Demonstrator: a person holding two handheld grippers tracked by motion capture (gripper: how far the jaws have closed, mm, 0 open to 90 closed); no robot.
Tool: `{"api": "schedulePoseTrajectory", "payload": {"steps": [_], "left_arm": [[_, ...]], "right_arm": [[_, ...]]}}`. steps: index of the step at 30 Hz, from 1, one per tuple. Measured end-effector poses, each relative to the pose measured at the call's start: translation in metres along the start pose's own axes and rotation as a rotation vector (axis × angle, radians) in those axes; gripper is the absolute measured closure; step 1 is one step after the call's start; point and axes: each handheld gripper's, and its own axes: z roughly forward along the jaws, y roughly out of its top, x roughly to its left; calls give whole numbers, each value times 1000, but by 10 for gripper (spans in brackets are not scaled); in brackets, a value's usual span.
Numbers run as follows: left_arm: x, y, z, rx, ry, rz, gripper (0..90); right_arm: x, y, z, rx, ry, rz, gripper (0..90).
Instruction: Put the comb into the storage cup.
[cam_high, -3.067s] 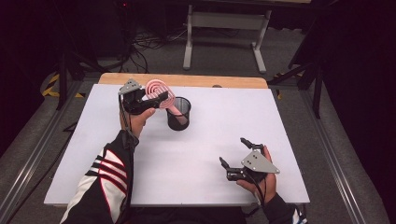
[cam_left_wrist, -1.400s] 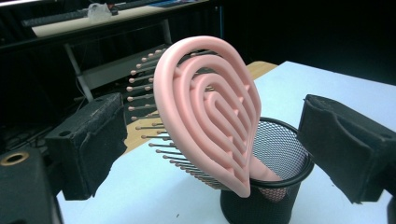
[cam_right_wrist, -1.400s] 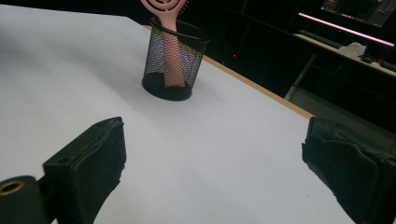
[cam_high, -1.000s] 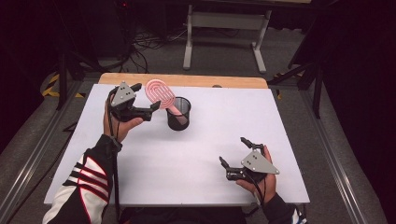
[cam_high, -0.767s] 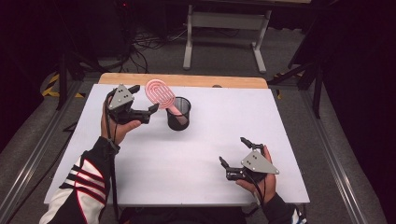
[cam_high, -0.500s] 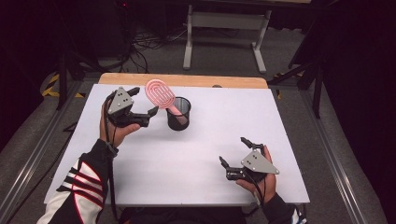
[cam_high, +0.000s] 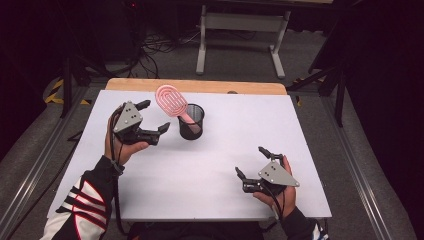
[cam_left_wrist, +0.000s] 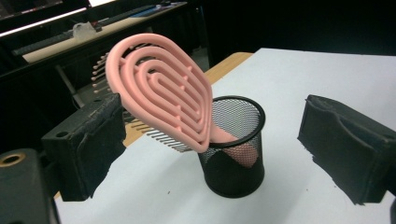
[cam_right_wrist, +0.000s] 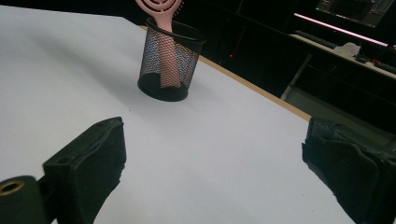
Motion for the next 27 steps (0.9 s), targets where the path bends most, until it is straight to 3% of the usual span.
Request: {"api": "schedulePoseTrajectory", "payload": {"steps": [13,27], "left_arm": [[-10,-5,-8,-15,-20,11,82],[-26,-8,-16,-11,-36,74,77]], "right_arm": [[0,0,0,-3,-4,-4,68],[1,1,0,-3,-4,-11,68]]}}
